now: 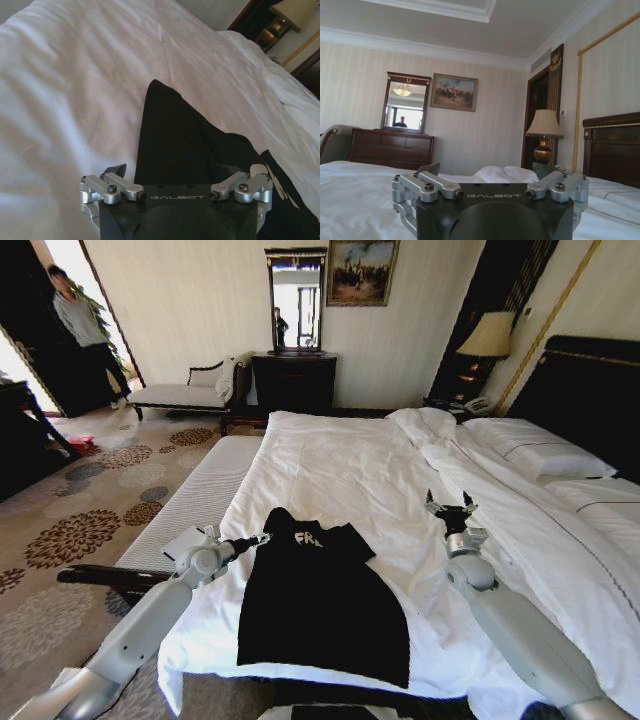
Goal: Fold the clothes on the bed.
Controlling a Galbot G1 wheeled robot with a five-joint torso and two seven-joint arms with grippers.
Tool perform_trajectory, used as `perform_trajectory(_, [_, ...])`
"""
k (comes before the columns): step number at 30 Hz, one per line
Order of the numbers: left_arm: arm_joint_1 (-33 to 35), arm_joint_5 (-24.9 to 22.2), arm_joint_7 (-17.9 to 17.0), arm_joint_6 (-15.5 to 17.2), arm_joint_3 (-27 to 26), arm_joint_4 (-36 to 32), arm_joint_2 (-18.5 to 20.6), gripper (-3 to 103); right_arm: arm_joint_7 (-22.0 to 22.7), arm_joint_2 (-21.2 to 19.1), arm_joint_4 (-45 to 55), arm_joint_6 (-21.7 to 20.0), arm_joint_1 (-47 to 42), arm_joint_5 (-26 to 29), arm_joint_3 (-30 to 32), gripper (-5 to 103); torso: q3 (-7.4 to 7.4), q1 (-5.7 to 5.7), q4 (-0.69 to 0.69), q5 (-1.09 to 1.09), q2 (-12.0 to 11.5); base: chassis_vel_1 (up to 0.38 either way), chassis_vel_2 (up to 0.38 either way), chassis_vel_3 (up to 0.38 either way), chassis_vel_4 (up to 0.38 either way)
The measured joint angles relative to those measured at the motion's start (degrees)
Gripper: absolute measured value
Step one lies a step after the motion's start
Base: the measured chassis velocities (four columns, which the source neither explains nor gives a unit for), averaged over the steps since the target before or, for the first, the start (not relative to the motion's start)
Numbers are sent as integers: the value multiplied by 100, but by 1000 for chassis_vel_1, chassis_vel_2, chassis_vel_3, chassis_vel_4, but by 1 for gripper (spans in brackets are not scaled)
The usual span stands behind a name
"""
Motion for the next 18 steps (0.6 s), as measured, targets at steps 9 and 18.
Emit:
perform_trajectory(9, [128, 22, -181, -9, -60, 41, -24, 84, 7, 14, 35, -8, -133, -56, 104, 100, 0, 0, -1, 0, 0, 0, 0, 0, 0])
perform_trajectory(18, [269, 126, -181, -91, -158, 8, -6, 51, 7, 22, 32, -8, -176, -82, 140, 100, 0, 0, 0, 0, 0, 0, 0, 0, 0])
